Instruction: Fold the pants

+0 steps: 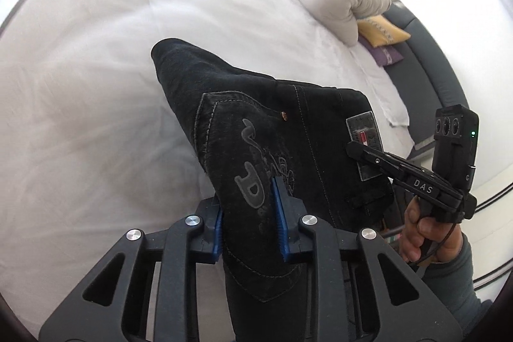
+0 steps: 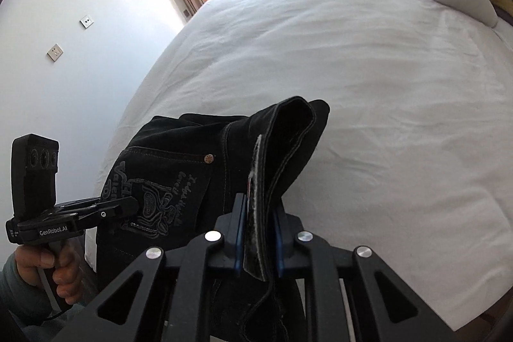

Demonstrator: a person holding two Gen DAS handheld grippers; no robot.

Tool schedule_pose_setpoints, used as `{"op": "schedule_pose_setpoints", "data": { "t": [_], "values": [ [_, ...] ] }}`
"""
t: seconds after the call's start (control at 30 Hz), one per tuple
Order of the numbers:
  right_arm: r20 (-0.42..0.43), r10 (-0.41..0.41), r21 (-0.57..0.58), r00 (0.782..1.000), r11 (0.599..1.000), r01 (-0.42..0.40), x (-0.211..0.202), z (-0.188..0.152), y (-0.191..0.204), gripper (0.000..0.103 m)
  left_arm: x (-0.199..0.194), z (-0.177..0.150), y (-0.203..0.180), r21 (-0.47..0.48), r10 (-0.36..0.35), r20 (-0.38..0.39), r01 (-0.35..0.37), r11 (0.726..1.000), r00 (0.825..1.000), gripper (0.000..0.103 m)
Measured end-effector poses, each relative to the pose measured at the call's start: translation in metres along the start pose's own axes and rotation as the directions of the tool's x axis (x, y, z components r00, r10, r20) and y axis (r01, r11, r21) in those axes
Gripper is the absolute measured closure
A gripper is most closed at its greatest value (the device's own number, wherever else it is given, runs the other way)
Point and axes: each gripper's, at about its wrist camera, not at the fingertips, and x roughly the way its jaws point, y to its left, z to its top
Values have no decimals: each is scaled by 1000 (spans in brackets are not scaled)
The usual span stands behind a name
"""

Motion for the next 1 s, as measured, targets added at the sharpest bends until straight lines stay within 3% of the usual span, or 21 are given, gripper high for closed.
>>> {"op": "schedule_pose_setpoints", "data": {
  "t": [0.27, 0.43, 0.53, 0.6, 0.67, 0.77, 0.83, 0.93, 0.97, 1.0],
  "values": [
    [64, 60, -73, 996, 996, -55, 31, 79, 24, 87, -31, 75, 33, 76, 138, 103, -146, 986, 985, 79],
    [33, 75, -69, 997, 995, -73, 86, 113, 25, 87, -3, 103, 82, 49, 196, 76, -200, 979, 978, 79],
    [-23, 78, -28, 997, 996, -79, 124, 113, 13, 86, 27, 106, 113, 14, 215, 23, -215, 976, 976, 77],
    [-60, 79, 21, 995, 997, -78, 147, 106, 1, 83, 44, 103, 126, -6, 226, 21, -226, 974, 974, 63],
    [-68, 118, 115, 991, 987, -110, 161, 97, -21, 58, 46, 95, 141, -43, 205, 31, -204, 978, 978, 56],
    [-32, 195, 204, 980, 961, -185, 163, 84, -46, 46, 39, 91, 148, -41, 200, 57, -198, 979, 978, 47],
    [-18, 193, 203, 981, 961, -186, 155, 80, -48, 41, 35, 90, 143, -30, 239, 68, -237, 971, 969, 42],
    [9, 163, 229, 987, 960, -160, 133, 73, -48, 40, 17, 82, 122, -31, 288, 146, -287, 958, 947, 25],
    [35, 163, 236, 986, 957, -166, 121, 71, -46, 37, 5, 78, 116, -37, 308, 194, -306, 951, 932, 9],
    [60, 152, 237, 987, 958, -162, 110, 68, -44, 35, -6, 74, 110, -41, 328, 223, -327, 944, 918, 0]
  ]
}}
